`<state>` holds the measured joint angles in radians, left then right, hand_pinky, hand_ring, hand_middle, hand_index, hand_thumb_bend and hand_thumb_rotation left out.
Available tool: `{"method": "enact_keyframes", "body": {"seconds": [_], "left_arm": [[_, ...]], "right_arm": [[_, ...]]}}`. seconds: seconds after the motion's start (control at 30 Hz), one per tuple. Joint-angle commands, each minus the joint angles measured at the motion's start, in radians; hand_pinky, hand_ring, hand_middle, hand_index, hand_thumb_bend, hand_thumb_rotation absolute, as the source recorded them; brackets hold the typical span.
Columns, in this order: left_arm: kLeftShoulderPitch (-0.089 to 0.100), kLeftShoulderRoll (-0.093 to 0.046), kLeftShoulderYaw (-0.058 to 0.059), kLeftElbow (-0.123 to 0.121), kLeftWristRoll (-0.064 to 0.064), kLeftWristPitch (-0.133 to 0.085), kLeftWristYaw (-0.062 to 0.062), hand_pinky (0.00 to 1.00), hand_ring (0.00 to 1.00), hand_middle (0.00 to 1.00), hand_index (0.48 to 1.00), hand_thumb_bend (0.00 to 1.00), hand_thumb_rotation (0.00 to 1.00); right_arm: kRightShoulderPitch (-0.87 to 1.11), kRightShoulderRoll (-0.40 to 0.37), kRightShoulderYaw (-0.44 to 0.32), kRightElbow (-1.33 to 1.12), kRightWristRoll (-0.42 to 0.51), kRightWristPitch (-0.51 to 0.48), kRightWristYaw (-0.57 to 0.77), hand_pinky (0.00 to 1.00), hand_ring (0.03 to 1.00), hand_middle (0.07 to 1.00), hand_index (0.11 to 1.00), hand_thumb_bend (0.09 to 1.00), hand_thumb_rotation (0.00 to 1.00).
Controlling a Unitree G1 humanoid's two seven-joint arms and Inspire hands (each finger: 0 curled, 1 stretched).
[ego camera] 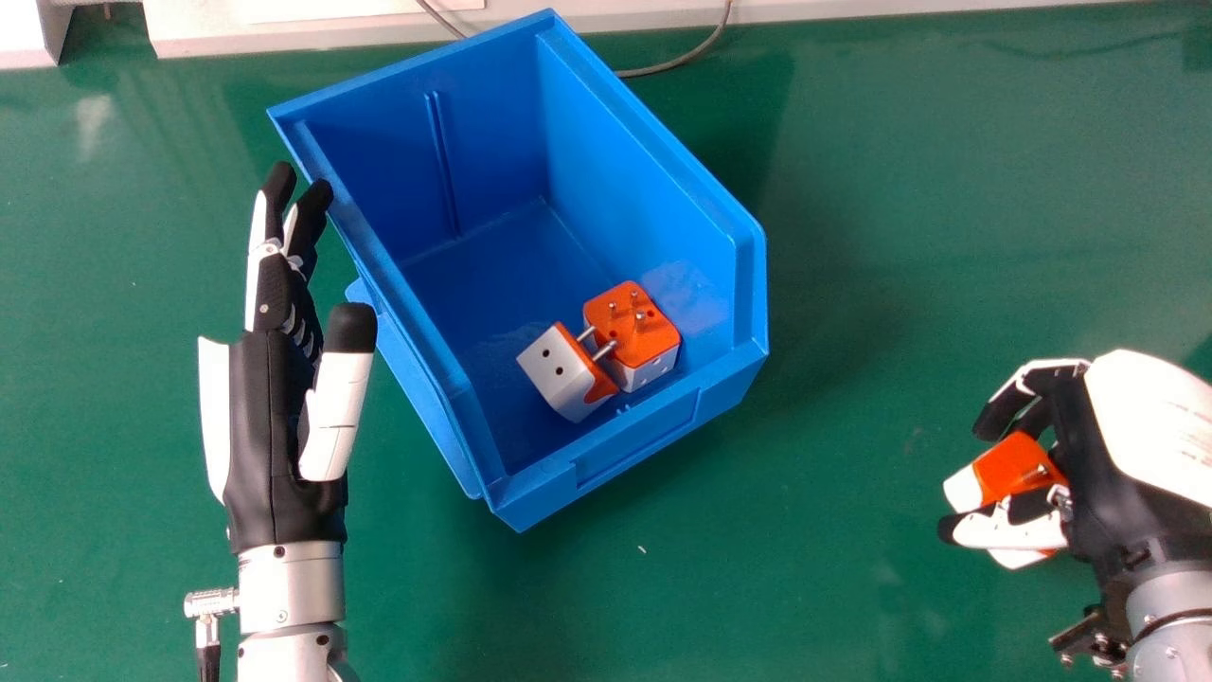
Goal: Pick all objects and put in blue box
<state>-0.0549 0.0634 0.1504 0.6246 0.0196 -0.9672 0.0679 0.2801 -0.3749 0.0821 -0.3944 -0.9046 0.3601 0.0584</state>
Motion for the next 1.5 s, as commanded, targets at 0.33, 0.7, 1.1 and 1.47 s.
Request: {"method": "enact_keyframes", "body": {"seconds": [0.33,0.7,1.1,1.47], "left_arm": [[-0.03,0.003,0.001,0.016,0.014,-0.018,0.009,0.98,0.95,0.93,0.956,0.92,0.9],[-0.032,-0.013,-0.007,0.028,0.005,-0.033,0.014,0.98,0.95,0.93,0.954,0.92,0.9],[-0.048,-0.012,-0.006,0.054,0.024,-0.046,0.034,0.98,0.95,0.93,0.953,0.91,0.89],[-0.046,-0.018,-0.009,0.046,0.017,-0.049,0.039,0.98,0.95,0.93,0.952,0.92,0.89]], "right_arm": [[-0.091,0.001,-0.015,-0.164,-0.023,-0.117,-0.042,0.31,0.355,0.466,0.518,0.512,0.0],[-0.316,0.025,0.018,-0.233,-0.047,-0.154,0.052,0.29,0.35,0.459,0.527,0.51,0.0],[-0.673,0.085,0.167,-0.122,-0.149,-0.223,0.105,0.27,0.348,0.458,0.528,0.51,0.0],[-0.844,0.15,0.288,0.135,-0.111,-0.326,0.076,0.26,0.358,0.472,0.532,0.509,0.0]]}}
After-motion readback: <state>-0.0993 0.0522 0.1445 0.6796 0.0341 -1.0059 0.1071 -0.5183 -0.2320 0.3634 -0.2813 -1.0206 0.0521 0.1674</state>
